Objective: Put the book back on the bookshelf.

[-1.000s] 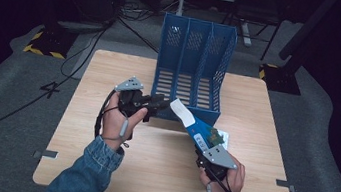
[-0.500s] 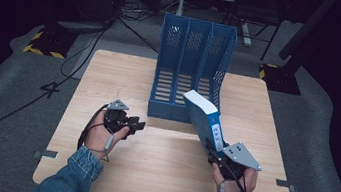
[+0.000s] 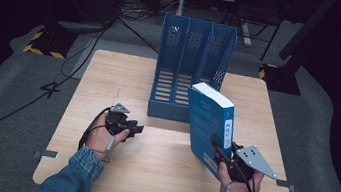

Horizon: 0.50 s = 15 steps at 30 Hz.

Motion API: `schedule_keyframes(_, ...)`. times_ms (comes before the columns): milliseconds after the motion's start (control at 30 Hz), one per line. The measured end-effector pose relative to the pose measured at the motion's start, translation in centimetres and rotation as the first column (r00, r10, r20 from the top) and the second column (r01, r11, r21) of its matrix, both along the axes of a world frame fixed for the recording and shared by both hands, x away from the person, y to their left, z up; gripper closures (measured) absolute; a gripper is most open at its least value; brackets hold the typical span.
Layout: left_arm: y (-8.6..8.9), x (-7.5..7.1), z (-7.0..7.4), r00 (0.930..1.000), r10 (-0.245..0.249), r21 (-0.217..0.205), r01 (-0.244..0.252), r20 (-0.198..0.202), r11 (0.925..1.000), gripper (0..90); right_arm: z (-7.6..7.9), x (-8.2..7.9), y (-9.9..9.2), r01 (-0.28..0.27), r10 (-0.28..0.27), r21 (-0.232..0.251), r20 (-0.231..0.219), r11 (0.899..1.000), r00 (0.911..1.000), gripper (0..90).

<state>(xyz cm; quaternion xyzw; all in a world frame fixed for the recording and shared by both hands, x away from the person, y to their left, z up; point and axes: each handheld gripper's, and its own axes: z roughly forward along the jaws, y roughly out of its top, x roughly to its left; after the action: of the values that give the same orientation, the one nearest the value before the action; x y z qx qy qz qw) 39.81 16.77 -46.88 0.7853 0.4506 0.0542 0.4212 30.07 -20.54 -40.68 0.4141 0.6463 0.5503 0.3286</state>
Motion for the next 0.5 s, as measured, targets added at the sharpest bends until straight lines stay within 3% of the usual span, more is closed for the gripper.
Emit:
schedule_keyframes(33, 0.0, 0.0, 0.0, 1.0, -0.006, -0.003, 0.006, 0.002, 1.0, 60.5, -0.6, 0.0, -0.3, 0.0, 0.0, 0.046, 0.006, 0.999, 1.0, 62.5)
schedule_keyframes(67, 0.0, 0.0, -0.1, 1.0, -0.008, 0.0, 0.008, 0.001, 1.0, 60.4, -0.8, 0.0, -0.5, 0.002, -0.002, 0.053, 0.007, 0.999, 1.0, 62.4)
schedule_keyframes(267, -0.1, 0.1, -0.3, 0.9998, -0.016, 0.0, 0.016, -0.01, 0.9999, 59.9, -1.8, -1.3, -1.2, 0.035, -0.038, 0.041, 0.068, 0.999, 0.997, 61.9)
schedule_keyframes(300, -0.1, 0.1, -0.3, 0.9998, -0.015, -0.002, 0.014, -0.01, 0.9999, 59.8, -2.4, -2.2, -1.5, 0.047, -0.05, 0.035, 0.087, 0.998, 0.9949, 61.7)
schedule_keyframes(400, -0.3, 0.2, -0.3, 0.9998, -0.017, -0.001, 0.017, -0.01, 0.9999, 59.5, -3.0, -3.6, -1.3, 0.08, -0.079, -0.006, 0.085, 0.997, 0.9932, 60.6)
schedule_keyframes(500, -0.5, 0.1, -0.3, 0.9998, -0.021, -0.006, 0.021, -0.007, 0.9998, 59.0, -3.8, -4.4, -0.5, 0.148, -0.142, -0.061, 0.093, 0.987, 0.9855, 56.6)
